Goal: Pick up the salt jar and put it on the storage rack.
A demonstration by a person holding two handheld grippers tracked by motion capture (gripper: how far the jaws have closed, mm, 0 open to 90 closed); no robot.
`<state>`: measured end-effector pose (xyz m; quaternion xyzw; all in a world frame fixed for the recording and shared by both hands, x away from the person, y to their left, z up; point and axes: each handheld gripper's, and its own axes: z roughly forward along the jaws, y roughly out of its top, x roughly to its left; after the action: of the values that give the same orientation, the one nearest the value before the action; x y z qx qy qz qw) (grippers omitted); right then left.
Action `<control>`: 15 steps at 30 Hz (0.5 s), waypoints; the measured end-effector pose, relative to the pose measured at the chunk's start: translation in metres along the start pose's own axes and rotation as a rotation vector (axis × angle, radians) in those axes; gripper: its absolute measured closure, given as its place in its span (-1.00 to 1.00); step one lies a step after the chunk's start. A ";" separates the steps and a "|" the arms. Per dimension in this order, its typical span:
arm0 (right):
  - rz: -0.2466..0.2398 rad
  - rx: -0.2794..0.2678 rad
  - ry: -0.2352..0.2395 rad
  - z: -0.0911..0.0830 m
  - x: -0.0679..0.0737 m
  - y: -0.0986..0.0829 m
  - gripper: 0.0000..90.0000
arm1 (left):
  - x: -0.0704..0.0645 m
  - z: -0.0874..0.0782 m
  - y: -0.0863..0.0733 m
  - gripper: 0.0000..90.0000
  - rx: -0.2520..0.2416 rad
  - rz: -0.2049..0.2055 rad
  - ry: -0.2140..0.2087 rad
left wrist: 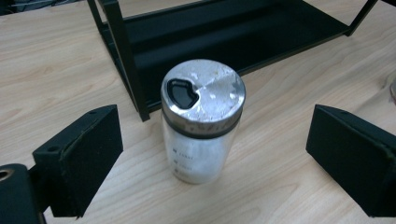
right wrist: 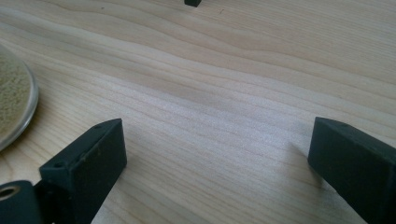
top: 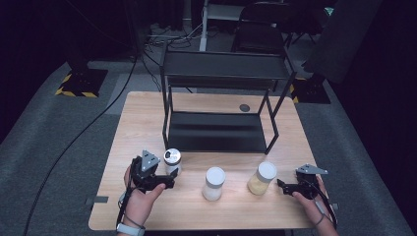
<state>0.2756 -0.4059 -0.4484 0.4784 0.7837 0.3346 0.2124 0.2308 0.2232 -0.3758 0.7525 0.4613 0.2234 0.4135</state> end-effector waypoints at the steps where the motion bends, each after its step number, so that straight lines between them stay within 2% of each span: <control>1: 0.000 0.000 0.000 0.000 0.000 0.000 -0.91 | 0.000 0.001 0.001 -0.91 0.000 0.005 0.001; 10: 0.000 0.000 0.000 0.000 0.000 0.000 -0.91 | 0.000 0.015 0.007 -0.91 -0.008 0.019 0.010; 15: 0.000 0.000 0.000 0.000 0.000 0.000 -0.91 | 0.003 0.024 0.007 -0.90 -0.003 0.014 0.008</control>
<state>0.2756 -0.4060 -0.4484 0.4783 0.7837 0.3345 0.2125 0.2537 0.2141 -0.3835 0.7543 0.4573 0.2300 0.4111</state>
